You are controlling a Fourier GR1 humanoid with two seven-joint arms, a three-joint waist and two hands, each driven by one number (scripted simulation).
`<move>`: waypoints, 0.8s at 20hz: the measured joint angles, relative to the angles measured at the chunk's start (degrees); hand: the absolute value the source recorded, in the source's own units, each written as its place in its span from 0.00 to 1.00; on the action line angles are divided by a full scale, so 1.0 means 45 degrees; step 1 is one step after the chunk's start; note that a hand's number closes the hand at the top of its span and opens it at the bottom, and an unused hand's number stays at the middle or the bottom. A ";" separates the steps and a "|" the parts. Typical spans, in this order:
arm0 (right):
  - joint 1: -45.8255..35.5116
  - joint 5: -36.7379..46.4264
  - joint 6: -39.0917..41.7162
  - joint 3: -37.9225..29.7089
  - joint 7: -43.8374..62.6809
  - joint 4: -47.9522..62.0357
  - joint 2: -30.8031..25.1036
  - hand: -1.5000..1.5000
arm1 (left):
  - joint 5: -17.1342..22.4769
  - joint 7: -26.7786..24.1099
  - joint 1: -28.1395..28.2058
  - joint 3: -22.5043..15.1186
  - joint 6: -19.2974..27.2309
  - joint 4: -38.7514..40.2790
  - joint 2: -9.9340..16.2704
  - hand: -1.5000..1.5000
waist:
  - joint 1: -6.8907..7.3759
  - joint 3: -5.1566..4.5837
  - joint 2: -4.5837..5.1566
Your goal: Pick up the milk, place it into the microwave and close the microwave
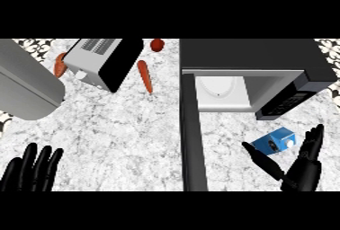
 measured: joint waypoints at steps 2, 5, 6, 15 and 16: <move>-0.0237 -0.0504 0.0233 -0.0388 -0.0816 0.0805 0.0022 0.00 | -0.0174 -0.0079 0.0021 -0.0179 0.0107 0.0065 -0.0044 0.00 | 0.0004 0.0000 0.0001; -0.0307 -0.1711 0.0872 -0.0971 -0.2319 0.1949 0.0022 0.00 | -0.0070 -0.0201 0.0270 -0.0115 0.0073 -0.0061 0.0084 0.00 | 0.0013 0.0001 0.0001; -0.0349 -0.1938 0.0999 -0.1002 -0.2624 0.2195 0.0031 0.00 | -0.0210 -0.0264 0.0244 -0.0275 0.0143 0.0081 0.0030 0.00 | 0.0009 0.0004 0.0002; -0.1276 -0.3684 0.2376 -0.2456 -0.5456 0.5587 -0.0336 0.00 | -0.0479 -0.0268 0.0548 -0.0607 0.0434 -0.0150 0.0250 0.00 | 0.0029 -0.0001 0.0005; -0.1561 -0.3764 0.2487 -0.2635 -0.5704 0.6083 -0.0410 0.00 | -0.0449 -0.0355 0.0437 -0.0540 0.0439 0.0011 0.0261 0.00 | 0.0030 0.0001 0.0009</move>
